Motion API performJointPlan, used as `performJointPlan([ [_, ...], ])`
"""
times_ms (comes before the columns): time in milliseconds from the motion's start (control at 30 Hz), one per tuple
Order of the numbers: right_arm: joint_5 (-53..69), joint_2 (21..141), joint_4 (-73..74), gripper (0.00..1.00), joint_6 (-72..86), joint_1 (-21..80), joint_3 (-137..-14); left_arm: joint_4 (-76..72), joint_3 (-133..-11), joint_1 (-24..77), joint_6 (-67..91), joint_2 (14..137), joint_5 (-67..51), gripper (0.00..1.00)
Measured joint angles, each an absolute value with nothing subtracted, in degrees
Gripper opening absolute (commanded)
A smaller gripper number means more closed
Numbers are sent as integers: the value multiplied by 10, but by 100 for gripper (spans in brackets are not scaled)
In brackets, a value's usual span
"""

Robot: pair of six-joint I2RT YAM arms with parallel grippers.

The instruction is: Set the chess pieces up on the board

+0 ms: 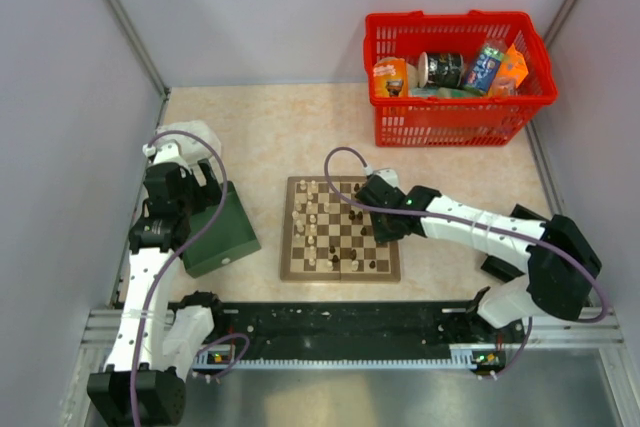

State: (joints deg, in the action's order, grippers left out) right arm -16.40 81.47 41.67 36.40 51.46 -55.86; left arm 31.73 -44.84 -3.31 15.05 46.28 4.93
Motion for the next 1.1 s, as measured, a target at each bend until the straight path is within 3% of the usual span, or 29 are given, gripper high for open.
performJointPlan([
  [1100,-174,841,401,17,361,512,-555,317,-448,-33,150,463,49,98],
])
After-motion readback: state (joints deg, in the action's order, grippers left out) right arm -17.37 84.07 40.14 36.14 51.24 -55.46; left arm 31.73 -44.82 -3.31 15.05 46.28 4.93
